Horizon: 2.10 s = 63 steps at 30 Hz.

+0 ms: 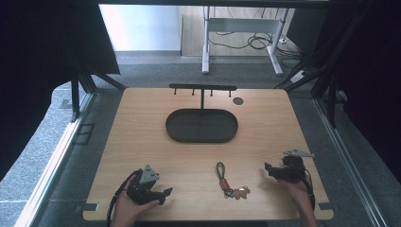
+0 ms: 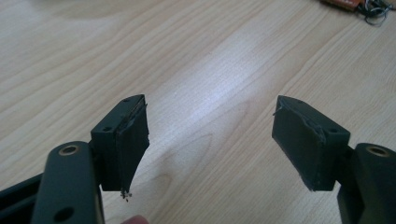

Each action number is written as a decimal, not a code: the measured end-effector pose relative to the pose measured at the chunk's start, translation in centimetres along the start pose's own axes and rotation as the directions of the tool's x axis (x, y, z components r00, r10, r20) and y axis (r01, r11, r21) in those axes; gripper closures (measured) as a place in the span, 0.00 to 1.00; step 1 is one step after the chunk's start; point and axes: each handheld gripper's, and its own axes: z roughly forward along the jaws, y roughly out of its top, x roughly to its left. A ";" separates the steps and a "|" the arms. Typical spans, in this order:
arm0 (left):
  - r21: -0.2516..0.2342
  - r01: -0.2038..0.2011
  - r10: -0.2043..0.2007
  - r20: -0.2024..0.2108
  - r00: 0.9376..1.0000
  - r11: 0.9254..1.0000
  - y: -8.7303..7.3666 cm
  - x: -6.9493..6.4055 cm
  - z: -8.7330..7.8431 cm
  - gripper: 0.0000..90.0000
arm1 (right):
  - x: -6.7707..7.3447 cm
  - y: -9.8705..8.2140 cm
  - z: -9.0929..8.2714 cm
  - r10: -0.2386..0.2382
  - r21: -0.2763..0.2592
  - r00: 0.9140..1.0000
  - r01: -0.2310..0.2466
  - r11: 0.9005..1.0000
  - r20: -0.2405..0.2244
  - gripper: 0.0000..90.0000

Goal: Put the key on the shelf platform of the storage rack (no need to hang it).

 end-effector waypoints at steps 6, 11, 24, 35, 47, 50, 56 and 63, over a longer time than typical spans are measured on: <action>-0.020 -0.003 0.003 0.010 1.000 1.000 0.1 -0.1 -0.6 0.31 | 0.3 -0.2 -1.8 -0.023 -0.034 1.000 0.022 0.999 -0.005 0.22; -0.038 0.023 -0.023 0.011 1.000 0.999 -0.2 0.5 -1.0 0.31 | 0.6 0.1 -2.0 -0.036 -0.026 0.999 0.036 0.999 -0.033 0.22; -0.043 0.026 -0.025 0.008 1.000 0.999 -0.3 0.8 -1.3 0.31 | 1.6 0.7 -3.1 -0.086 -0.024 0.991 0.084 0.996 -0.105 0.30; -0.038 0.025 -0.025 0.009 1.000 0.999 -0.3 0.7 -1.1 0.31 | 2.1 0.9 -3.3 -0.111 -0.030 0.987 0.108 0.994 -0.119 0.31; -0.034 0.025 -0.025 -0.006 1.000 0.999 -0.4 0.7 -0.9 0.31 | 3.8 1.5 -3.6 -0.173 -0.038 0.973 0.169 0.985 -0.156 0.37; -0.033 0.024 -0.024 -0.008 1.000 0.999 -0.4 0.7 -0.9 0.31 | 4.2 1.5 -3.5 -0.188 -0.029 0.967 0.186 0.982 -0.173 0.39; -0.035 0.023 -0.023 -0.010 1.000 0.999 -0.4 0.6 -0.8 0.31 | 5.4 1.7 -3.6 -0.227 -0.013 0.952 0.230 0.973 -0.204 0.45; -0.033 0.022 -0.022 -0.006 1.000 0.999 -0.3 0.5 -0.6 0.31 | 6.4 2.2 -3.9 -0.251 0.017 0.940 0.262 0.965 -0.231 0.46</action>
